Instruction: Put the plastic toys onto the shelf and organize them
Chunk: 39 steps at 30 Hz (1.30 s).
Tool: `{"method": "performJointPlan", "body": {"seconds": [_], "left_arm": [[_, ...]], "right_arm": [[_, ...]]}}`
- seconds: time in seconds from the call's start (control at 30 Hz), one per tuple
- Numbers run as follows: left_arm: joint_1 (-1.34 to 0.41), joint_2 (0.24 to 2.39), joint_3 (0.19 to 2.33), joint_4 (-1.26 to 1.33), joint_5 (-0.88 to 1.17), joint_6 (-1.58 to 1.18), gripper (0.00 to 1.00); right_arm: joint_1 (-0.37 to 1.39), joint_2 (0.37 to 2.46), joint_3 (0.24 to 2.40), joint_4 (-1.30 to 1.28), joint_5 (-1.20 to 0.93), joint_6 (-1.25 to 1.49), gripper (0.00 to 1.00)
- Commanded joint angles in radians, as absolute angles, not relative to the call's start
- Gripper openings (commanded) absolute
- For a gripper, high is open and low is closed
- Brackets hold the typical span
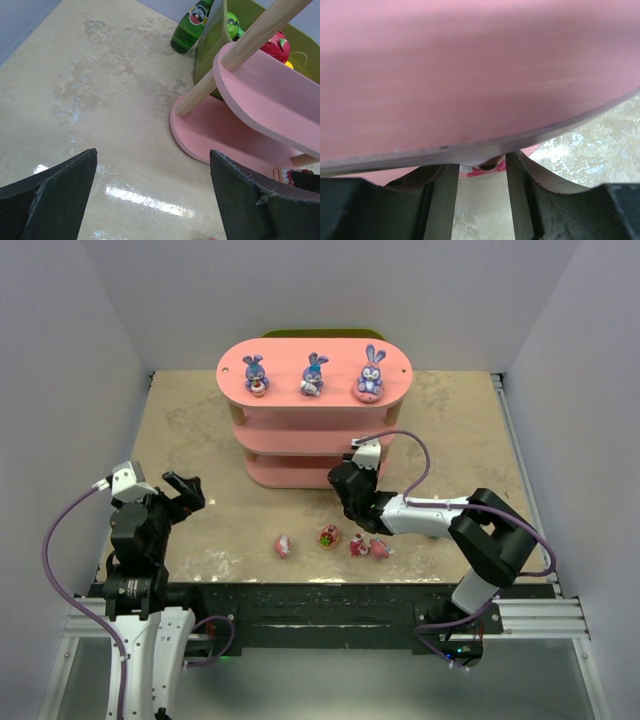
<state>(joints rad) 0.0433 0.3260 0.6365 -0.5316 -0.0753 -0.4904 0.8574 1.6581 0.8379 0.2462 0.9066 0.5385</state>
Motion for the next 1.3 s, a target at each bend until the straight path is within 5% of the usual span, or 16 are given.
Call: {"method": "performJointPlan", "body": {"seconds": [0.0, 0.3, 0.63, 0.87, 1.27], "left_arm": [[0.040, 0.327, 0.634, -0.488, -0.081, -0.497, 0.98], [0.041, 0.325, 0.634, -0.488, -0.080, -0.497, 0.98], [0.041, 0.328, 0.632, -0.488, -0.080, -0.497, 0.98], [0.041, 0.337, 0.630, -0.483, -0.066, -0.494, 0.98], [0.040, 0.347, 0.623, -0.463, -0.005, -0.477, 1.00]], "right_arm": [[0.851, 1.660, 0.871, 0.331, 0.946, 0.494, 0.46], [0.850, 1.644, 0.871, 0.305, 0.943, 0.523, 0.51], [0.850, 1.425, 0.861, 0.143, 0.890, 0.557, 0.74], [0.861, 1.381, 0.864, -0.064, 0.831, 0.647, 0.76], [0.867, 0.961, 0.710, -0.282, 0.611, 0.729, 0.76]]}}
